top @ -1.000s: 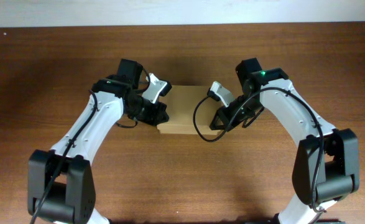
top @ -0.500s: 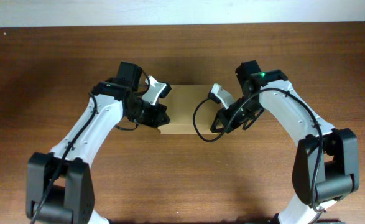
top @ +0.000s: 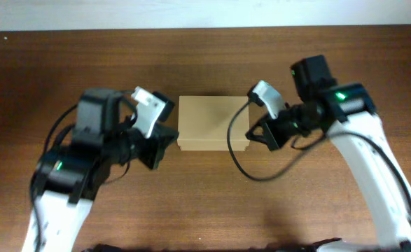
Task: Pack container
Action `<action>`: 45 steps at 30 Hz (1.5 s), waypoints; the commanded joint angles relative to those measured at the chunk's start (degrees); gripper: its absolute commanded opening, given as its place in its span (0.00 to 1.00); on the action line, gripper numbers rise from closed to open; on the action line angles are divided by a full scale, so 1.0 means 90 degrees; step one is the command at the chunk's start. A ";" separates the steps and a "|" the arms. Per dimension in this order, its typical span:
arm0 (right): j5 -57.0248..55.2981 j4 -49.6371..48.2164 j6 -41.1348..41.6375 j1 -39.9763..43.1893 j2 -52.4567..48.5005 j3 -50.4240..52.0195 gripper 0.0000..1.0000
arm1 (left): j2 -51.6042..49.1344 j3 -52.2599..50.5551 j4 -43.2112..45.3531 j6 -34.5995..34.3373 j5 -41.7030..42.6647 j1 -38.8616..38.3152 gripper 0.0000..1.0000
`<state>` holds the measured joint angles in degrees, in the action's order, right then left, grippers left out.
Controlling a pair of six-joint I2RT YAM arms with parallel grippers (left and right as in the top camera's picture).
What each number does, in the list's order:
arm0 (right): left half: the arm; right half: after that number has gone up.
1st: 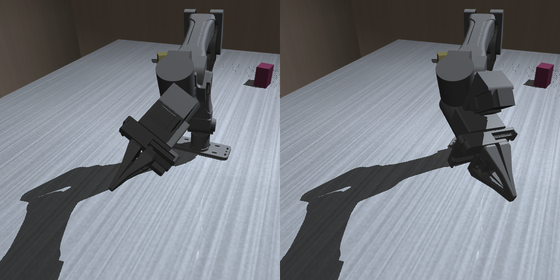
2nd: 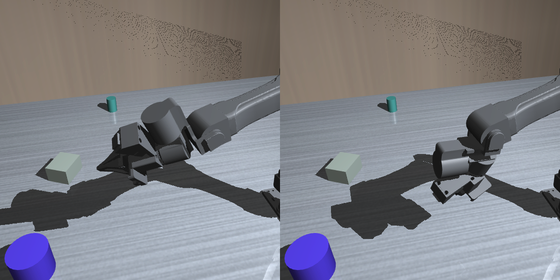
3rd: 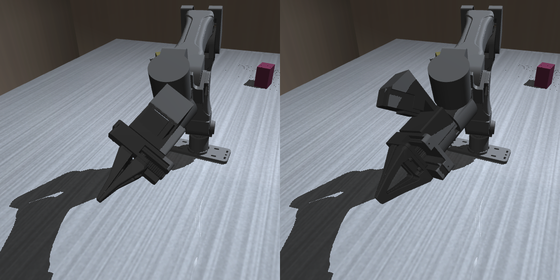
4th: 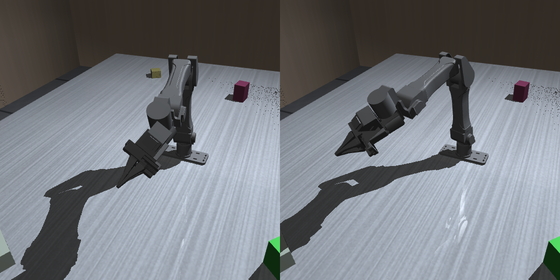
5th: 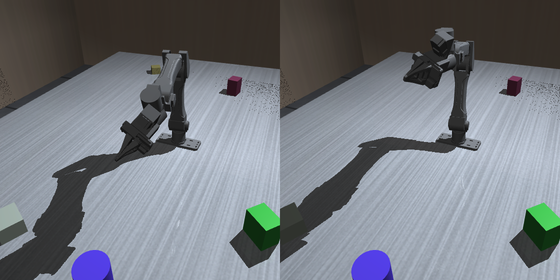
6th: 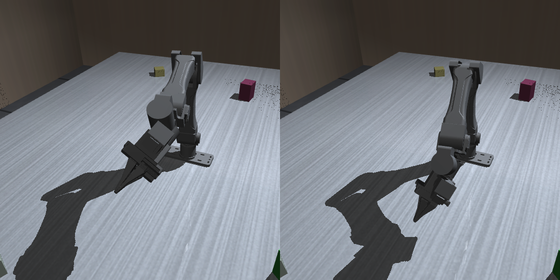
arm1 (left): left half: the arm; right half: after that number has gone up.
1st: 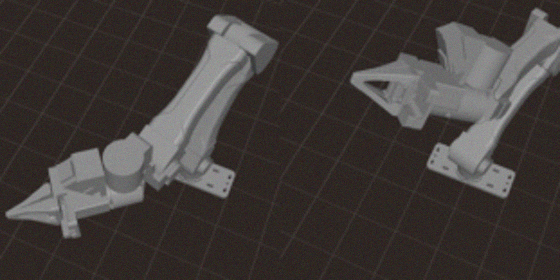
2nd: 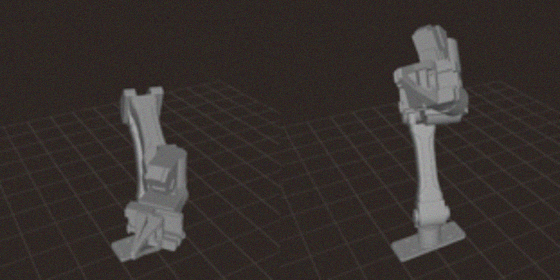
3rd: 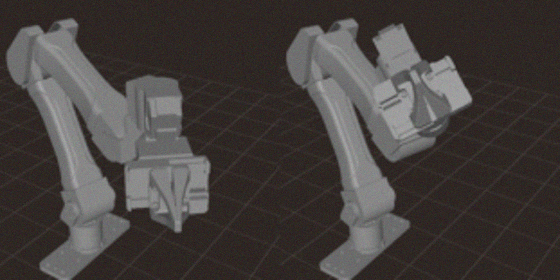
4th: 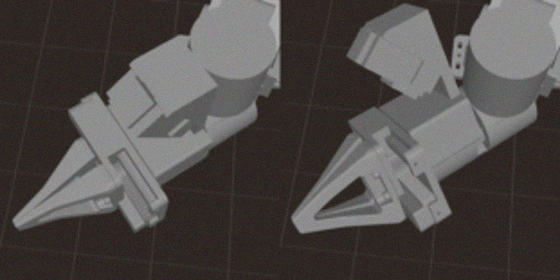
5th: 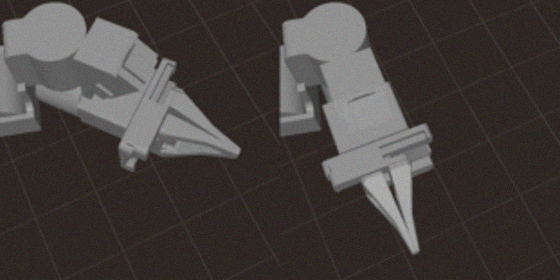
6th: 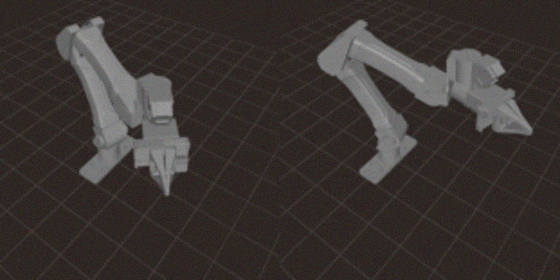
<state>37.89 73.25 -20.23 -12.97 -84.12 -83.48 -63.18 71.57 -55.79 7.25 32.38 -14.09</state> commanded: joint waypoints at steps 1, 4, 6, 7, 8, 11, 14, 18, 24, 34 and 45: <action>-0.0143 0.0376 0.0141 -0.0017 0.0600 -0.0083 0.04 | 0.0675 0.0010 -0.0325 -0.0034 -0.0051 -0.0019 0.02; -0.0146 0.0794 0.0141 -0.0017 0.1127 -0.0083 0.04 | 0.1212 0.0010 -0.0525 -0.0036 -0.0053 -0.0019 0.02; -0.0148 0.0971 0.0141 -0.0017 0.1515 -0.0083 0.08 | 0.1520 0.0010 -0.0525 -0.0046 -0.0046 -0.0019 0.15; -0.0146 0.1035 0.0138 -0.0017 0.1710 -0.0083 0.18 | 0.1668 0.0010 -0.0525 -0.0073 -0.0039 -0.0019 0.42; -0.0146 0.1073 0.0138 -0.0017 0.1836 -0.0083 0.40 | 0.1780 0.0010 -0.0527 -0.0087 -0.0029 -0.0019 0.99; -0.0146 0.1226 0.0138 -0.0017 0.2198 -0.0083 0.99 | 0.2045 0.0010 -0.0527 -0.0085 -0.0032 -0.0019 1.00; -0.0148 0.1294 0.0136 -0.0017 0.2416 -0.0083 0.99 | 0.2166 0.0010 -0.0527 -0.0083 -0.0034 -0.0019 0.99; -0.0148 0.1294 0.0136 -0.0017 0.2472 -0.0083 0.99 | 0.2164 0.0010 -0.0527 -0.0085 -0.0034 -0.0019 0.99; -0.0148 0.1290 0.0136 -0.0017 0.2314 -0.0083 0.99 | 0.2161 0.0010 -0.0527 -0.0085 -0.0034 -0.0019 1.00; -0.0148 0.1292 0.0136 -0.0017 0.1834 -0.0083 0.99 | 0.2171 0.0010 -0.0578 -0.0046 -0.0114 -0.0085 0.99; -0.0148 0.1290 0.0136 -0.0017 0.1246 -0.0083 0.99 | 0.3694 -0.1872 0.0908 0.0279 -0.0061 0.0695 0.99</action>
<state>36.84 84.84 -19.20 -12.97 -71.79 -83.48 -35.75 61.32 -51.18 8.34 29.34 -9.41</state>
